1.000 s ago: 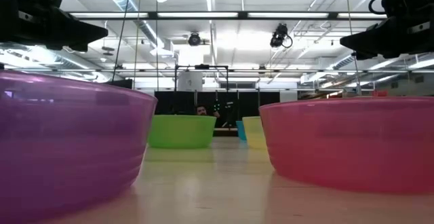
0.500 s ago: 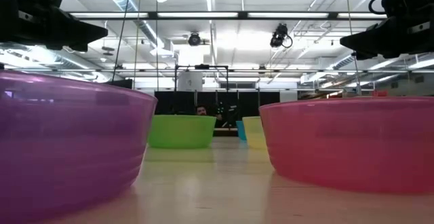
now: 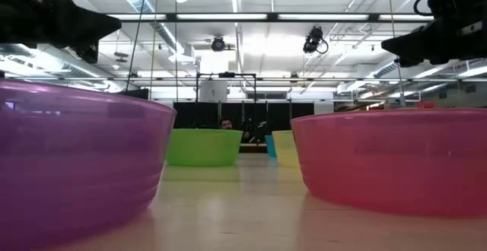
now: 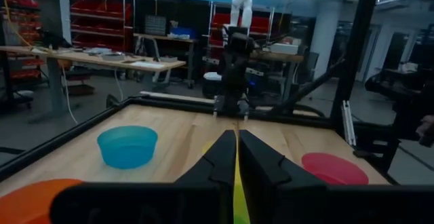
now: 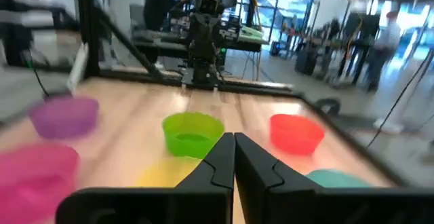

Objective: Nest bowls inside each other
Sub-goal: Stack the blue bowl on the yellow bowl

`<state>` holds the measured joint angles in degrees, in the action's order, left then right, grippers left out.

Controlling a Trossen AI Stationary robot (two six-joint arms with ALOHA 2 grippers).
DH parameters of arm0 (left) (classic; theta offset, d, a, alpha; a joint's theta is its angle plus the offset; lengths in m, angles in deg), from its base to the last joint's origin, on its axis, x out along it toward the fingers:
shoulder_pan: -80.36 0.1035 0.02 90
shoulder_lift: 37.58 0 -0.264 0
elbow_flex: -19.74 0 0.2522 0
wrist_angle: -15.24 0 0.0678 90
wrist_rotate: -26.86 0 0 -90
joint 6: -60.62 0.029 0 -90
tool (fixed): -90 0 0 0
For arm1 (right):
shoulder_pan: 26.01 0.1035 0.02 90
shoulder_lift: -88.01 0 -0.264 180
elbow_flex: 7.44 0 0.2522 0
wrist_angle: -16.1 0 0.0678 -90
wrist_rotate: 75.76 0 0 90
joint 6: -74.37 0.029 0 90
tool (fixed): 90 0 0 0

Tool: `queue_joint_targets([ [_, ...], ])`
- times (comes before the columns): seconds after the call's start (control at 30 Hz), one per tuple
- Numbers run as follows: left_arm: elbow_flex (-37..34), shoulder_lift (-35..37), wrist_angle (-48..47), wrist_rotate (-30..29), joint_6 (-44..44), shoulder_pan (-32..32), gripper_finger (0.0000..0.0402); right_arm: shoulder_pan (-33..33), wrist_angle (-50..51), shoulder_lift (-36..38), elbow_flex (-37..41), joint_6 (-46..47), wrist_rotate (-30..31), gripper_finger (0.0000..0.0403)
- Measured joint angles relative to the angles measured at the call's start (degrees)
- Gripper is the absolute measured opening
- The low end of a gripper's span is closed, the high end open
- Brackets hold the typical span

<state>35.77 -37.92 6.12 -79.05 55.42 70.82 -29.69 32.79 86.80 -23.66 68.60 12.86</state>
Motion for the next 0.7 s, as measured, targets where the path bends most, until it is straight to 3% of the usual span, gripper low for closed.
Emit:
queue_joint_targets([
  [0.1,0.01,0.00,-0.11,-0.02,-0.21,0.00,0.0024,0.00,-1.71,0.02,-0.01,11.53,0.04,0.0016],
  [0.3,-0.01,0.00,0.14,-0.38,0.27,0.11,0.0032,0.00,-9.53,0.02,0.00,22.27,0.04,0.0016],
  [0.43,0.00,-0.02,0.05,-5.23,-0.43,0.11,0.0027,-0.47,-15.31,-0.03,-0.14,21.10,5.40,0.0016],
  [0.53,-0.01,-0.02,-0.22,-13.06,-0.42,0.11,0.0021,-1.62,-11.09,-1.19,-2.45,25.80,13.61,0.0016],
  [0.63,0.08,-0.02,-0.29,-20.23,0.63,0.55,0.0017,-3.20,-0.85,-4.73,-6.97,28.29,15.89,0.0016],
  [0.7,0.84,-0.02,-1.21,-21.82,1.09,1.73,0.0017,-4.43,3.64,-8.89,-10.10,30.55,16.51,0.0016],
])
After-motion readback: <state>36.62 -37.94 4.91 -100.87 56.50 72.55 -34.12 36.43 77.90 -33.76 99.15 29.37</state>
